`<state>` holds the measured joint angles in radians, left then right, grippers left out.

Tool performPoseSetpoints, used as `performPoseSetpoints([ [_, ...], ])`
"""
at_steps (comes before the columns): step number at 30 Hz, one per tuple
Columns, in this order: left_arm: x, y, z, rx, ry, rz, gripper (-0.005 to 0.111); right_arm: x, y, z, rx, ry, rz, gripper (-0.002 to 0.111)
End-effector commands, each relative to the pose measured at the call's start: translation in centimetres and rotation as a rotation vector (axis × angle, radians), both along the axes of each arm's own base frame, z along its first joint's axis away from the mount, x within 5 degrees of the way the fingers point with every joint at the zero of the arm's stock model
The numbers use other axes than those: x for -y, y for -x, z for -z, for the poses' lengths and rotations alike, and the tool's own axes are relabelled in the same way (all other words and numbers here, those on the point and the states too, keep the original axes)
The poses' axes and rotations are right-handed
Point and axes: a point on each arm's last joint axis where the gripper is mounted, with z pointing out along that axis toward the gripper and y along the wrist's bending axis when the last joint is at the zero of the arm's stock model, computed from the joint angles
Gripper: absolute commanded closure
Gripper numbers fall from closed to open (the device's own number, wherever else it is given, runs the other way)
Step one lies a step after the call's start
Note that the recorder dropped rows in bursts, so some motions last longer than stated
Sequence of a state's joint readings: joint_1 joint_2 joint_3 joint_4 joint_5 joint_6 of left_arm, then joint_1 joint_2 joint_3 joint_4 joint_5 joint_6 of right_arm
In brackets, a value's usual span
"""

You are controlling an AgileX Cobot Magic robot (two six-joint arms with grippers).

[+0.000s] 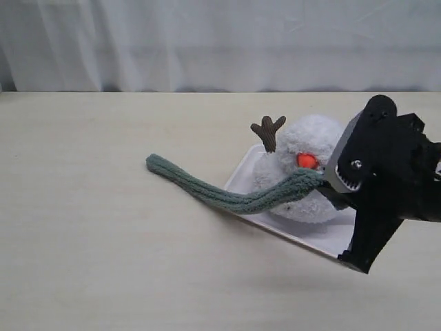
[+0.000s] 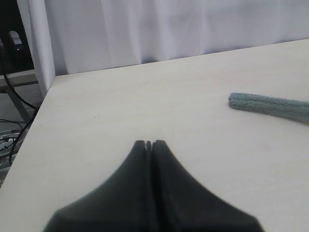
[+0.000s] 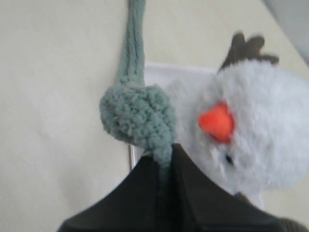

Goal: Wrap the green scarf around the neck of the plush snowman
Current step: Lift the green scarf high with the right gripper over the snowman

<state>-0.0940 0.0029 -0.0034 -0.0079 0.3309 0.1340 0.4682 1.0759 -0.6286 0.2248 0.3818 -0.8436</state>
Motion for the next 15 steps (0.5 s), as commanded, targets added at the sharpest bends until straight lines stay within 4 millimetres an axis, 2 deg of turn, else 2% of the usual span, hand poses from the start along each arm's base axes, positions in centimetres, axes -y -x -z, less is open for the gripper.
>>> performPoseSetpoints([
  [1, 0.0, 0.0, 0.0, 0.006, 0.008, -0.002, 0.107, -1.4, 3.2, -3.9, 0.247, -0.099, -0.156, 0.104],
  [3, 0.0, 0.0, 0.0, 0.006, 0.008, -0.002, 0.107, -1.5, 4.9, -6.3, 0.404, -0.204, -0.197, 0.104],
  [8, 0.0, 0.0, 0.0, 0.006, 0.008, -0.002, 0.107, -0.9, 7.4, -10.1, 0.666, -0.410, -0.226, 0.104],
  [15, 0.0, 0.0, 0.0, 0.006, 0.008, -0.002, 0.107, -0.8, 7.1, -10.9, 0.756, -0.442, -0.201, 0.104],
])
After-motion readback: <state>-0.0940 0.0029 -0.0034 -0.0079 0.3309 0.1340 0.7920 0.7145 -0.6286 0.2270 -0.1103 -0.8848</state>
